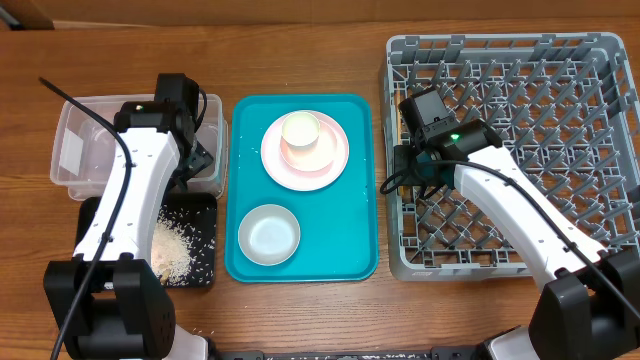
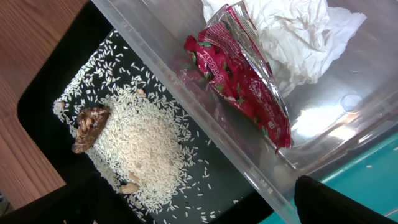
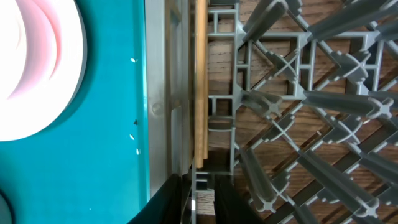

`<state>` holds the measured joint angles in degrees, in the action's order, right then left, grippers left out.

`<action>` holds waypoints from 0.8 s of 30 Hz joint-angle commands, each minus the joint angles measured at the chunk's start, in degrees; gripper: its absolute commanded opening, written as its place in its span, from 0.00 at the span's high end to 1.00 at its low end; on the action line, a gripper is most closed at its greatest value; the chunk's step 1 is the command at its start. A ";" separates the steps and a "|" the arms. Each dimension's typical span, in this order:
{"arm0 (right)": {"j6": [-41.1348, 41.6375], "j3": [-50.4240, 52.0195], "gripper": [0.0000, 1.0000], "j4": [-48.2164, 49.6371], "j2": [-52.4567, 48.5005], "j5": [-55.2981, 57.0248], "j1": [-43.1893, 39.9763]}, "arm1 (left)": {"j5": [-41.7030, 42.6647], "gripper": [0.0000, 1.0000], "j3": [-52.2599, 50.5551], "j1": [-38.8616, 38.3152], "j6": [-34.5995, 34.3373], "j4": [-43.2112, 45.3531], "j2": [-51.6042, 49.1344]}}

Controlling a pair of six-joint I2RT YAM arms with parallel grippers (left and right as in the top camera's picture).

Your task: Sort waste into correct bins and load items into the dishwasher

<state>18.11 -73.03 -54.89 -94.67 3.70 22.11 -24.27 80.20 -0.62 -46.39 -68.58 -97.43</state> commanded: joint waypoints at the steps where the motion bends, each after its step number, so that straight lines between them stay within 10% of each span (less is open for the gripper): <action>1: 0.31 0.28 0.79 0.31 1.29 0.79 -0.07 | -1.18 0.00 0.81 0.24 -0.37 0.04 -0.50; 24: 2.75 0.31 0.71 7.67 1.27 0.07 -0.07 | -1.18 0.00 0.81 0.24 -0.35 0.04 -0.50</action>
<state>18.94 -72.95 -48.14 -94.67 3.79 22.11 -24.29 80.20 -0.62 -46.39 -68.58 -97.43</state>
